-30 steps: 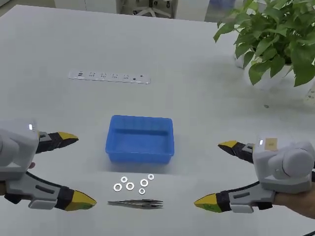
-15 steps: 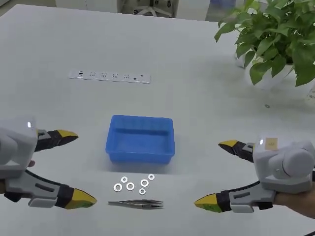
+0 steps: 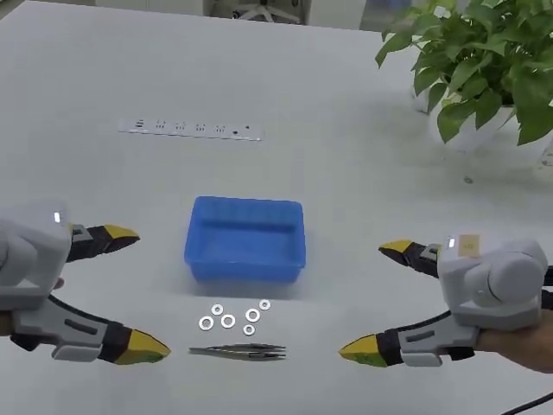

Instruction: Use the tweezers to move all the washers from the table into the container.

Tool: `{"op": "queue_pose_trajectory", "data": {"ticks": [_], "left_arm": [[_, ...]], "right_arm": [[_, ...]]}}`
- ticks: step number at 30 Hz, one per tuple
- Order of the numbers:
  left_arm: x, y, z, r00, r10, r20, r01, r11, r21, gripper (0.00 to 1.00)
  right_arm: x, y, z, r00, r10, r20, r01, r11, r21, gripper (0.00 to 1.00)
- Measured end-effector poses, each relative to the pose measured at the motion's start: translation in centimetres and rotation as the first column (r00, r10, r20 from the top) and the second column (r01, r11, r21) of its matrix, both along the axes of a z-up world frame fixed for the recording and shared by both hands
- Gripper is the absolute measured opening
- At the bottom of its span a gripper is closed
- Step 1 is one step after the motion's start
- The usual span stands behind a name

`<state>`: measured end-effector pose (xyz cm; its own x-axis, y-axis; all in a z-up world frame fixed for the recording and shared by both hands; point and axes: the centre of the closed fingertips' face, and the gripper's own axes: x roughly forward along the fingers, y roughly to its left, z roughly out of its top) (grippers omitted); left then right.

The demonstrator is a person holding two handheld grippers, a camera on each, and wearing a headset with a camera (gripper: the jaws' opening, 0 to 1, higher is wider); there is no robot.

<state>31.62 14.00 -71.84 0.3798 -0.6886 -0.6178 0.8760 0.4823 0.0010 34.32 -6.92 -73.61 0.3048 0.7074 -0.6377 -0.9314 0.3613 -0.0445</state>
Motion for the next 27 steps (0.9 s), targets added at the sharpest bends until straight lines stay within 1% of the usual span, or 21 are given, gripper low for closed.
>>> {"op": "queue_pose_trajectory", "data": {"ticks": [3, 9, 11, 12, 14, 20, 21, 24, 27], "left_arm": [[-0.1, -0.2, -0.4, 1.0, -0.008, -0.002, 0.008, 1.0, 0.009, 0.98], [-0.5, -0.7, -1.2, 1.0, -0.014, -0.007, 0.015, 1.0, 0.012, 0.96], [-0.7, -0.8, -1.6, 1.0, -0.018, -0.015, 0.018, 1.0, 0.022, 0.95], [-0.8, -0.8, -1.9, 1.0, -0.024, -0.018, 0.024, 0.999, 0.034, 0.95], [-1.0, -0.9, -2.4, 0.999, -0.035, -0.022, 0.036, 0.998, 0.05, 0.92], [-1.5, -1.8, -3.1, 0.997, -0.07, -0.02, 0.071, 0.995, 0.067, 0.82], [-1.6, -1.9, -3.3, 0.997, -0.078, -0.023, 0.079, 0.994, 0.073, 0.81], [-1.8, -2.3, -3.8, 0.995, -0.089, -0.033, 0.092, 0.993, 0.075, 0.78], [-1.9, -2.6, -4.4, 0.994, -0.103, -0.038, 0.107, 0.99, 0.096, 0.73]], "right_arm": [[-0.1, 0.3, -0.2, 1.0, 0.014, -0.003, -0.014, 1.0, -0.011, 0.95], [-0.2, 1.0, -0.8, 0.999, 0.038, -0.008, -0.038, 0.999, -0.023, 0.94], [-0.5, 1.3, -1.1, 0.999, 0.052, -0.014, -0.053, 0.998, -0.03, 0.92], [-0.7, 1.6, -1.3, 0.998, 0.066, -0.01, -0.067, 0.997, -0.035, 0.91], [-1.0, 2.0, -1.6, 0.996, 0.088, -0.01, -0.088, 0.995, -0.041, 0.88], [-1.7, 3.3, -2.5, 0.99, 0.144, -0.011, -0.144, 0.987, -0.068, 0.8], [-1.9, 3.5, -2.6, 0.987, 0.16, -0.013, -0.161, 0.984, -0.075, 0.79], [-2.0, 4.0, -2.9, 0.984, 0.181, -0.01, -0.181, 0.98, -0.081, 0.74], [-2.1, 4.2, -3.3, 0.98, 0.2, -0.007, -0.2, 0.975, -0.098, 0.7]]}}
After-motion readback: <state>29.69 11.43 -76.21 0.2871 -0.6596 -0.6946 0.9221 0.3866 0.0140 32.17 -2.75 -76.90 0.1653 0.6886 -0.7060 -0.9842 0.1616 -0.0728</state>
